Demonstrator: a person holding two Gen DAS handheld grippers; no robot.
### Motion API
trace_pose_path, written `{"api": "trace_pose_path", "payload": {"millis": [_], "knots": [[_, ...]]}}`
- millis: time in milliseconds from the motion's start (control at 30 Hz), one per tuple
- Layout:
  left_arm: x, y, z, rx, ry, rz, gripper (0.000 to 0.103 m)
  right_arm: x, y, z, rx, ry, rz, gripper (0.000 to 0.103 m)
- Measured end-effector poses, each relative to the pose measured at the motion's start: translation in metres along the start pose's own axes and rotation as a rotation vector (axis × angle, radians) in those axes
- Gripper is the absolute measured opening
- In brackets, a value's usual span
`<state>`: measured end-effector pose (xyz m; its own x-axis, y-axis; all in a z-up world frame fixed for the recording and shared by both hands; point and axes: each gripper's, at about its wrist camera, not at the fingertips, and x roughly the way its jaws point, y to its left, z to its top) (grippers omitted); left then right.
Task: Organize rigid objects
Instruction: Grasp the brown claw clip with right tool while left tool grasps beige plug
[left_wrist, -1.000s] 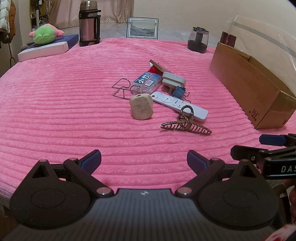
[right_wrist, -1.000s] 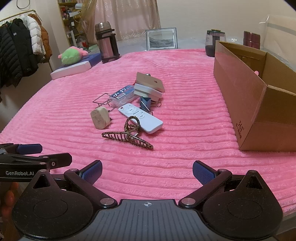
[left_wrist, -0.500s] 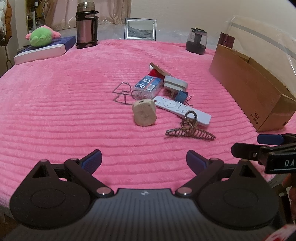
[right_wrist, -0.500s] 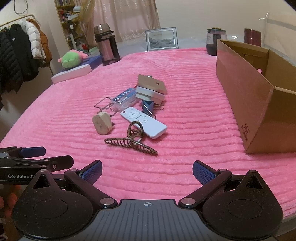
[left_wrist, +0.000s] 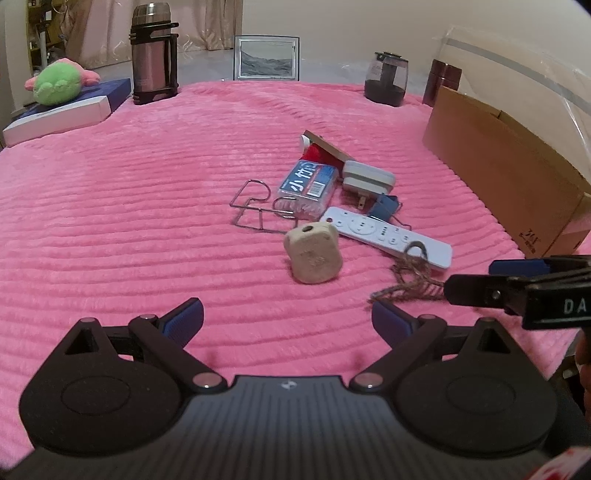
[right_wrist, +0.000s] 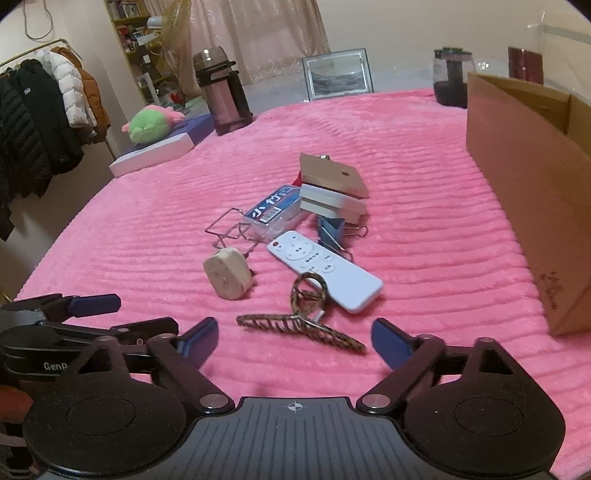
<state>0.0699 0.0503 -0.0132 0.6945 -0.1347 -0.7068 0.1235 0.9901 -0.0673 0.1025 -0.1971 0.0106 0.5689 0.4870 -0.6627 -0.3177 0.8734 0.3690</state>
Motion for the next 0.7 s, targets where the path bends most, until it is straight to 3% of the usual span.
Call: {"api": "trace_pose_path", "payload": {"millis": [267, 700], "knots": [[0.025, 0.016, 0.010, 0.008, 0.004, -0.038, 0.091, 0.032, -0.001, 0.011, 0.042, 0.031, -0.014, 0.053], [0.048, 0.024, 0.015, 0.003, 0.010, -0.123, 0.087, 0.059, -0.003, 0.016, 0.053, 0.095, -0.089, 0.027]]}}
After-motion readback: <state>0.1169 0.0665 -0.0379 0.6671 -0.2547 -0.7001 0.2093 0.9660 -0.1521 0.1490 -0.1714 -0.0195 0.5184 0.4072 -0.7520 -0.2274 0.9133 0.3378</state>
